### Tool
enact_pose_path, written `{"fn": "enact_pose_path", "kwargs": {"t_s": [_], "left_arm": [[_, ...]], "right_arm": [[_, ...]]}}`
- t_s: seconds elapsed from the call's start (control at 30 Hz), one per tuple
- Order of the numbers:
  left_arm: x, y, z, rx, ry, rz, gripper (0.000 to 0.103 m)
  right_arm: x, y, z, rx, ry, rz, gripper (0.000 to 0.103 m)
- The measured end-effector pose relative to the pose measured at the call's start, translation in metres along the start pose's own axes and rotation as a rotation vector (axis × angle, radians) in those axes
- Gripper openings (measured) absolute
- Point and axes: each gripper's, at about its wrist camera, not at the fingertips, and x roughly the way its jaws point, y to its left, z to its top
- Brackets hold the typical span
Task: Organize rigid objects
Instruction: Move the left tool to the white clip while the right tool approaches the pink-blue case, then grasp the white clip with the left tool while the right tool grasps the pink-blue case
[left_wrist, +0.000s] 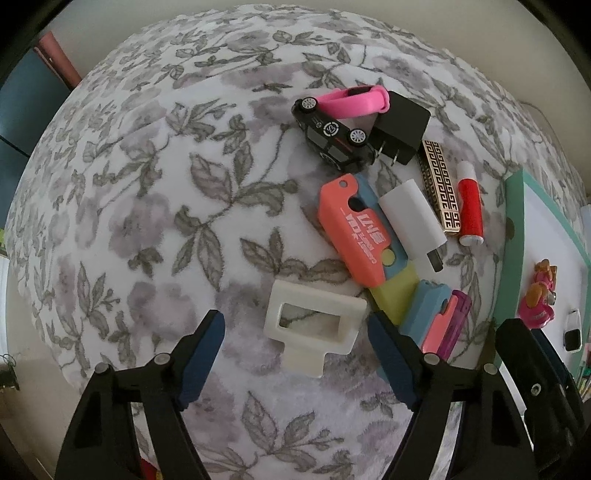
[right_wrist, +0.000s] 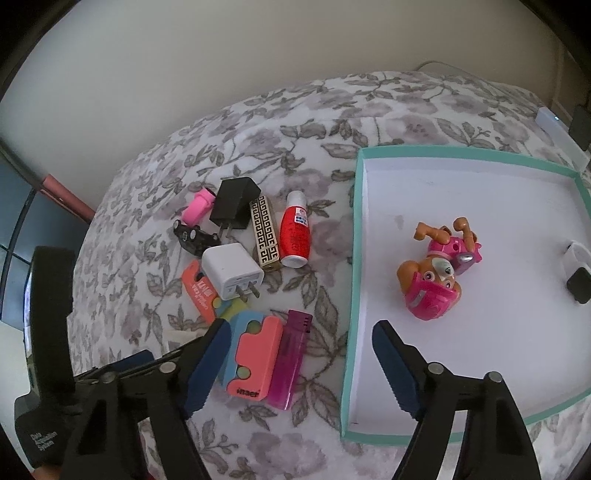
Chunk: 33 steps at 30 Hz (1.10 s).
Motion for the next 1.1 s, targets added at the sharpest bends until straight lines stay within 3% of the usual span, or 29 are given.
{"fn": "enact_pose_path", "kwargs": {"t_s": [0.1, 0.33, 0.6, 0.87, 1.1], "left_arm": [[0.009, 0.002, -0.002, 0.000, 0.010, -0.007, 0.066], [0.016, 0.011, -0.003, -0.018, 0.013, -0.018, 0.054], [0.021, 0.043, 0.002, -0.108, 0.009, -0.006, 0.054], [0.024, 0.068, 0.002, -0.174, 0.013, -0.011, 0.054], [0.022, 0.067, 0.000, -0.174, 0.015, -0.012, 0.054]], "right_arm": [[0.001, 0.001, -0.001, -0.001, 0.004, 0.007, 0.079], [0.008, 0.006, -0.004, -0.008, 0.027, 0.026, 0.071], [0.013, 0.017, -0.006, -0.053, 0.050, 0.050, 0.058], [0.027, 0.031, -0.012, -0.103, 0.091, 0.067, 0.055], [0.041, 0.040, -0.018, -0.132, 0.128, 0.056, 0.049]]}}
